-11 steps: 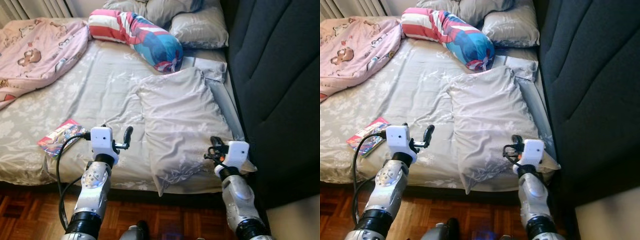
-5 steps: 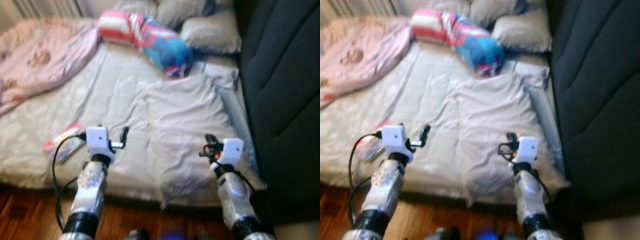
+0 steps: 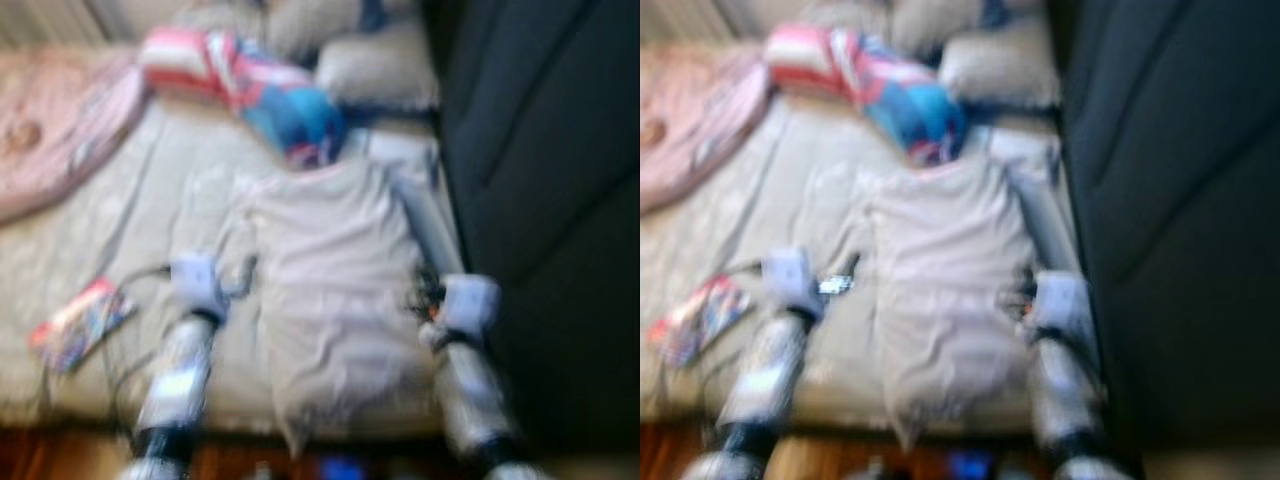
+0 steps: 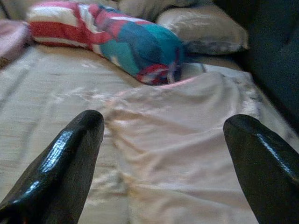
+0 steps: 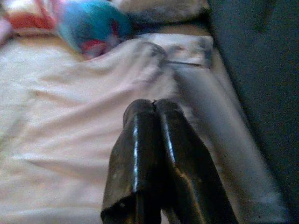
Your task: Clean up the room
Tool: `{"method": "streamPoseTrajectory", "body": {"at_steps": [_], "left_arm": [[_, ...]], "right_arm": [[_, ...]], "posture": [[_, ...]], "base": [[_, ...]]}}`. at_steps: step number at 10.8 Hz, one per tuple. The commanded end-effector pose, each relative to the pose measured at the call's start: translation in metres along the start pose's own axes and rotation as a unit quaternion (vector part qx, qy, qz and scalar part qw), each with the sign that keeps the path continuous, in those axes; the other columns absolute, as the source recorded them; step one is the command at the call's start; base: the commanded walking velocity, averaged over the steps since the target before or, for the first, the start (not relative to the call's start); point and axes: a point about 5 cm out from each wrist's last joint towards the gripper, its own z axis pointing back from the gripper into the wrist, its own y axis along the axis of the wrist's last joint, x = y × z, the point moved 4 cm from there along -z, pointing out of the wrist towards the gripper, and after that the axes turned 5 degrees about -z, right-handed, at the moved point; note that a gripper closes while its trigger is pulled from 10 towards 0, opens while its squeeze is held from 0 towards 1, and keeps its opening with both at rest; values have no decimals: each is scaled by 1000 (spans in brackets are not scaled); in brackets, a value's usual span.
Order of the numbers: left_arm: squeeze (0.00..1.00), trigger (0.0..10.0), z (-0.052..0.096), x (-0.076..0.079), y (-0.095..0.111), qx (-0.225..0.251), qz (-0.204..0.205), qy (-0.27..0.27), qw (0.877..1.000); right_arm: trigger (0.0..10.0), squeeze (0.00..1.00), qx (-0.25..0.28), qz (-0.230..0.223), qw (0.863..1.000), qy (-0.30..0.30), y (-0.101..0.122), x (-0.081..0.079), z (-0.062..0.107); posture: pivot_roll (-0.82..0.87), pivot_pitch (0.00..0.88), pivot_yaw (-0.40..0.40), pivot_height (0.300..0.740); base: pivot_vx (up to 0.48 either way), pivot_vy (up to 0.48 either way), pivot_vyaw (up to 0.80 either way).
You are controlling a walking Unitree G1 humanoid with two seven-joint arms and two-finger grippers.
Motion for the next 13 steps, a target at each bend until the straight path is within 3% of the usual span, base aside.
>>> {"method": "streamPoseTrajectory", "body": {"at_steps": [1,9,13], "left_arm": [[0,10000,9,-15,-13,-26,-7,17,999],[0,10000,8,-14,-12,-26,0,9,1000],[0,10000,9,-10,-16,-37,0,-10,999]], "right_arm": [[10000,0,-8,-10,1000,13,-7,-12,2],[10000,0,-8,-9,1000,20,-7,-13,2],[10000,0,-20,-11,1000,16,-11,-12,2]], "posture": [[61,210,23,740],[58,210,18,740],[59,211,17,740]], "base": [[0,0,0],[0,0,0],[192,0,0]]}}
